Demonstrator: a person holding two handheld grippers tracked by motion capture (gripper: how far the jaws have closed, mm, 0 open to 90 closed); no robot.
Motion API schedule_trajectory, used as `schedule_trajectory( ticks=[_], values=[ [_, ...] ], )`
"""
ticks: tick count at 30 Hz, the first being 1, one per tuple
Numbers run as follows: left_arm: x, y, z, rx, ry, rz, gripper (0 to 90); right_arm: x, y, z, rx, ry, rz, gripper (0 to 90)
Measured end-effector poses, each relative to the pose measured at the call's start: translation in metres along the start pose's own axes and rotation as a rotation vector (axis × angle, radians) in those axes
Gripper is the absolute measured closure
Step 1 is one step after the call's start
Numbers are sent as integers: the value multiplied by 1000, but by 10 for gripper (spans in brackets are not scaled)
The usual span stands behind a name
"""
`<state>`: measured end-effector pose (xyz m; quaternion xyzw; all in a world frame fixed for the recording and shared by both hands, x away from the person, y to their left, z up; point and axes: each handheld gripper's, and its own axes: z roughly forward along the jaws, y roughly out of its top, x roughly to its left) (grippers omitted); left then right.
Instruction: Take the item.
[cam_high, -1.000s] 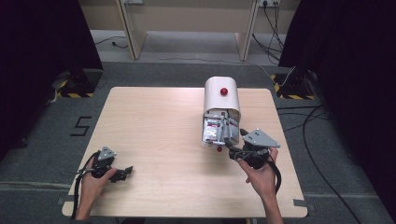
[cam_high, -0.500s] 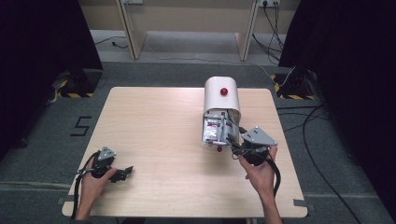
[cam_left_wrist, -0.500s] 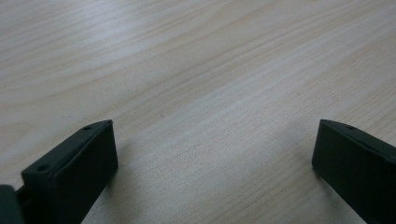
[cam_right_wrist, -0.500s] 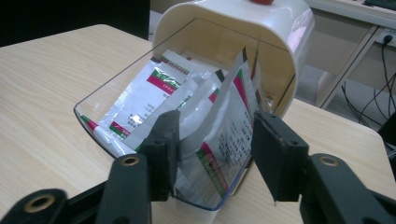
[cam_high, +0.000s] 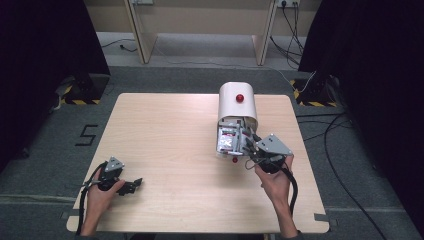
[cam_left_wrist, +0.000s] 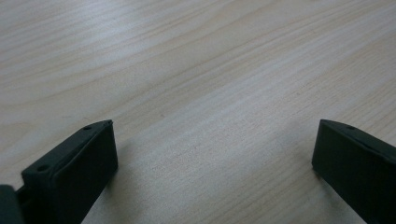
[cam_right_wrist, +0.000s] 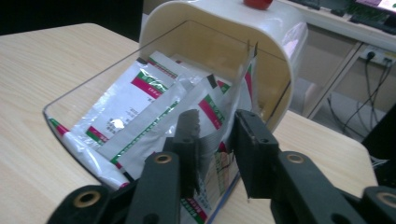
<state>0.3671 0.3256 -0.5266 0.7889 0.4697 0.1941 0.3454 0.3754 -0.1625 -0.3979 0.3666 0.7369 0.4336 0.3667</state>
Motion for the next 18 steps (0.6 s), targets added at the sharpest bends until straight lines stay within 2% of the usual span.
schedule_trajectory(
  ticks=[5, 18],
  values=[
    [0, 0, 0, 0, 0, 0, 0, -5, -1, -6, -21, -19, 6, 845],
    [0, 0, 0, -1, 0, 0, 0, -8, 5, -29, -89, 23, 11, 872]
  ],
)
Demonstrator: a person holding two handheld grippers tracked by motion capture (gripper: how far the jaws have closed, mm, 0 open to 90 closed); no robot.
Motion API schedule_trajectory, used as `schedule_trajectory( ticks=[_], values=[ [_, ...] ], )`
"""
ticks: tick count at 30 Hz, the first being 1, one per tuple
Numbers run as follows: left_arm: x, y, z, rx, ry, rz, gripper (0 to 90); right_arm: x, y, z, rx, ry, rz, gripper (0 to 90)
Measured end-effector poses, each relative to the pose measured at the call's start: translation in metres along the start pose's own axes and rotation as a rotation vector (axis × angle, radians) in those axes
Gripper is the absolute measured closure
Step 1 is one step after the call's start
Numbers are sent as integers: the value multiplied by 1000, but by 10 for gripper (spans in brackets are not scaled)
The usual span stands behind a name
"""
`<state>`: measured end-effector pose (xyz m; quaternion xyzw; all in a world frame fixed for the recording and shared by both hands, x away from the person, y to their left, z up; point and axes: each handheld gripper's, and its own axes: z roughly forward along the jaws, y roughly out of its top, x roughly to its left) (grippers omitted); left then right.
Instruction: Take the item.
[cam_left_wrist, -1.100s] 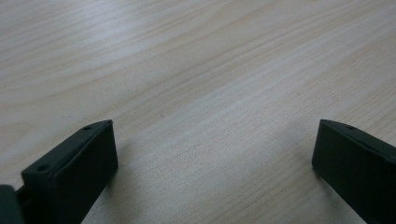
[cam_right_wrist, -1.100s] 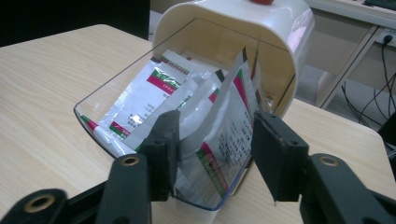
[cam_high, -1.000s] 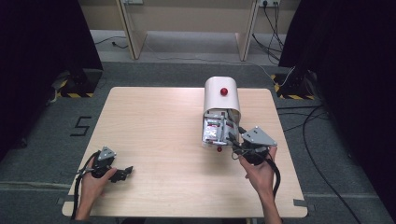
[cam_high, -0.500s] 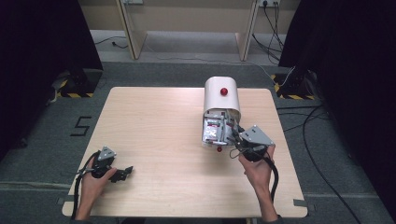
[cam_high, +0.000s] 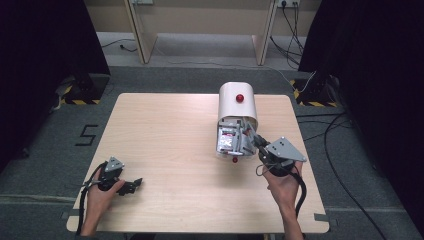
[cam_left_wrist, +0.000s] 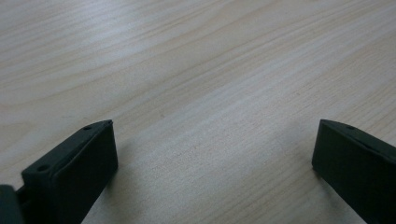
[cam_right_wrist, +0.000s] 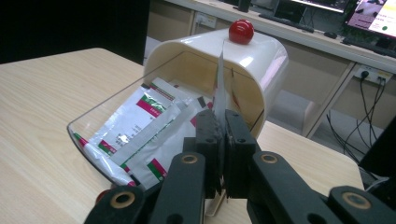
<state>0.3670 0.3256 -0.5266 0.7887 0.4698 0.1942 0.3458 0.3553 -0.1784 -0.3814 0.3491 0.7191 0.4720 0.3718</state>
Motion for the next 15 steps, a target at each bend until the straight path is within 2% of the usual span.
schedule_trajectory(
  ticks=[8, 15],
  values=[
    [0, 0, 0, 1, 0, 0, 0, 0, 4, -10, -24, 8, -13, 875],
    [0, 0, 0, 1, 0, 0, 0, -2, 5, -17, -47, 19, -2, 876]
  ],
)
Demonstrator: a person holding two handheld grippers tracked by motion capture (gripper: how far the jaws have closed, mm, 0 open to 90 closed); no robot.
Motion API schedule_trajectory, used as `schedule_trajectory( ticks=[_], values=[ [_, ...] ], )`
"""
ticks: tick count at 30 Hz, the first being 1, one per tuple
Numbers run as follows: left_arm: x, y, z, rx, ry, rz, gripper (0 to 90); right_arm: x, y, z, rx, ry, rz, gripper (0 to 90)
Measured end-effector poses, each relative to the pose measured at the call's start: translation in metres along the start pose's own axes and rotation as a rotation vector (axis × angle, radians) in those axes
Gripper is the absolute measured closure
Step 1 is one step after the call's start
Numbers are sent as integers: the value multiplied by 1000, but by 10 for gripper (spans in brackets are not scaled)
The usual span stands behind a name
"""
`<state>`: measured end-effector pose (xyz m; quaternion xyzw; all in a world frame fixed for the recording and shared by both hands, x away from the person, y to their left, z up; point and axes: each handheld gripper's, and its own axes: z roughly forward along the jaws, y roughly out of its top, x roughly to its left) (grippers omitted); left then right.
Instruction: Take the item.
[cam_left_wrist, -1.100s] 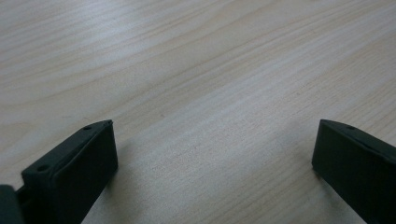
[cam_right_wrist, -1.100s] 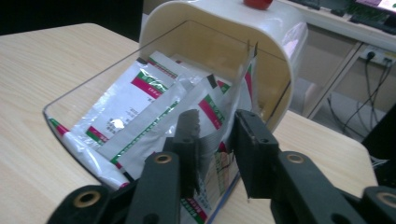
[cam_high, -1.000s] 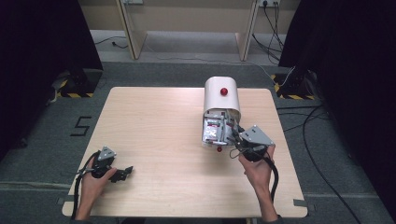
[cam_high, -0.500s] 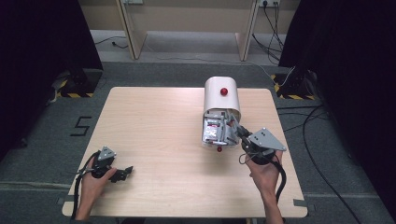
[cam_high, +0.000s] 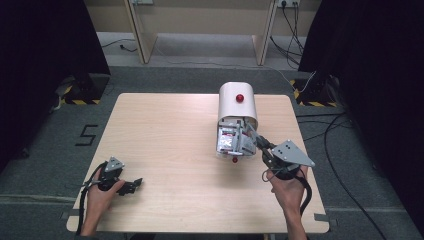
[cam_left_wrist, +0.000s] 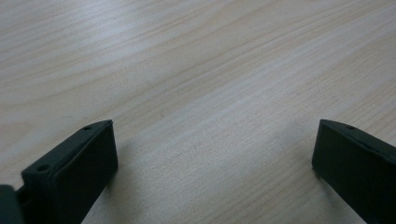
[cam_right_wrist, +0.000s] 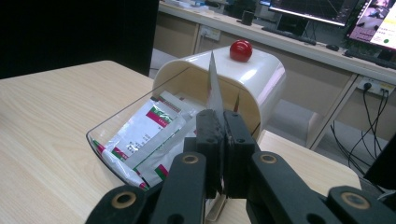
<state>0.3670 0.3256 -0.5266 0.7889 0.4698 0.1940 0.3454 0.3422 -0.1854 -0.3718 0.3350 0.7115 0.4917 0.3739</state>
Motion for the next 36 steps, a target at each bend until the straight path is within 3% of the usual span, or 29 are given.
schedule_trajectory(
  ticks=[15, 27, 36],
  values=[
    [0, 0, 0, -1, -1, -4, 0, -7, -2, -12, -14, 4, 23, 876],
    [0, 0, 0, -2, -1, -2, 0, -32, -16, -35, -8, -61, 63, 876],
    [0, 0, 0, -2, -2, -1, 0, -51, -39, -31, 47, -102, 107, 876]
  ],
)
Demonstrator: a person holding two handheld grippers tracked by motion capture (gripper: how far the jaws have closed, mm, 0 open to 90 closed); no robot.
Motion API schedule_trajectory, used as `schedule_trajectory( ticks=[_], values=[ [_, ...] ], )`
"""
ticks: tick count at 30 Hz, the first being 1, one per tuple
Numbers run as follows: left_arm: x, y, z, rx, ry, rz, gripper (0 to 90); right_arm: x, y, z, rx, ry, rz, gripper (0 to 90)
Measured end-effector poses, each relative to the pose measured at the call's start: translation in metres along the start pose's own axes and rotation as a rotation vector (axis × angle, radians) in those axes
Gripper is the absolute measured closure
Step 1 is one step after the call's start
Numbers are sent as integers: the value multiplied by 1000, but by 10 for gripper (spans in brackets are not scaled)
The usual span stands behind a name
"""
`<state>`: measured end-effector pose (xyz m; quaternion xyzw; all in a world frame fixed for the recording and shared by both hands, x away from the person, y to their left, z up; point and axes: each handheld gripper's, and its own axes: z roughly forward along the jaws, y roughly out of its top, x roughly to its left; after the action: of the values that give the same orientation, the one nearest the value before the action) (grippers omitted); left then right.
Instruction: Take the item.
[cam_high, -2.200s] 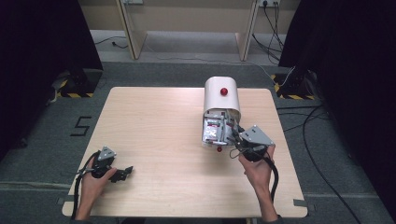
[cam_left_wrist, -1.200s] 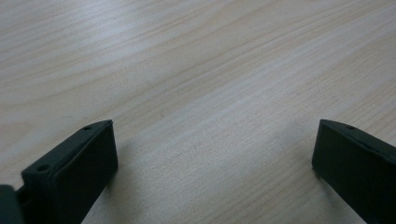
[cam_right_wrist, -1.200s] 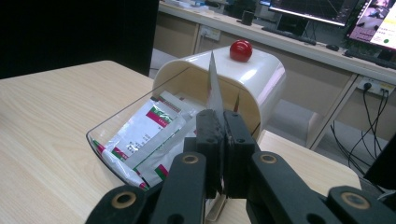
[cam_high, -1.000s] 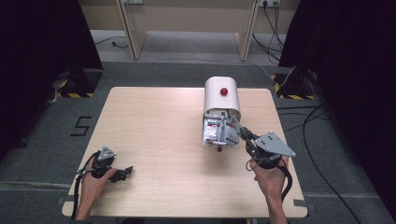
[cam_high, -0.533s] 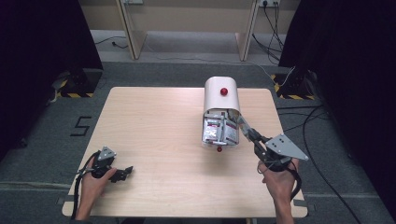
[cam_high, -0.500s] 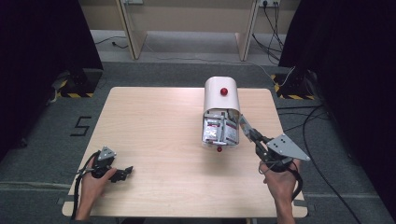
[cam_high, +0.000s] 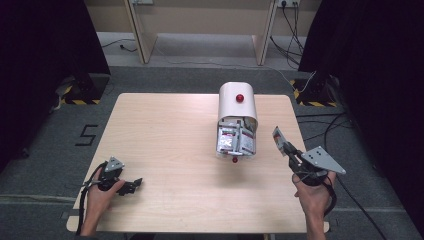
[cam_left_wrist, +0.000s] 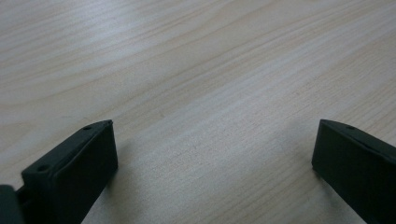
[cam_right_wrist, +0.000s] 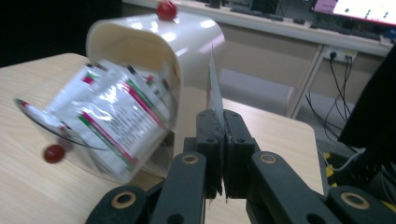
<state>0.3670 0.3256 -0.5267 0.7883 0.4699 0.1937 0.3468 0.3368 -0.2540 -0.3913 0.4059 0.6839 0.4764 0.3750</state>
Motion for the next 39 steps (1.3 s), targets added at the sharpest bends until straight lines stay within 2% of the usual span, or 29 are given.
schedule_trajectory(
  ticks=[1, 4, 5, 12, 16, 30, 39],
  values=[
    [0, 0, 0, 0, 0, 0, 0, -6, -6, 5, 18, -16, 7, 876],
    [0, 0, 0, 0, -1, -2, 0, -9, -11, 8, 32, -23, 14, 876],
    [0, 0, 0, 0, -2, -2, 0, -13, -16, 12, 52, -39, 13, 876],
    [0, 0, 0, 0, -1, 0, 0, -21, -32, 25, 107, -62, 12, 876],
    [0, 0, 0, 0, -2, -1, 0, -26, -44, 35, 145, -63, 33, 876],
    [0, 0, 0, -2, -2, 0, 0, -31, -55, 44, 175, -67, 41, 875],
    [0, 0, 0, 0, -4, 2, 0, -39, -65, 52, 205, -87, 45, 875]
  ],
)
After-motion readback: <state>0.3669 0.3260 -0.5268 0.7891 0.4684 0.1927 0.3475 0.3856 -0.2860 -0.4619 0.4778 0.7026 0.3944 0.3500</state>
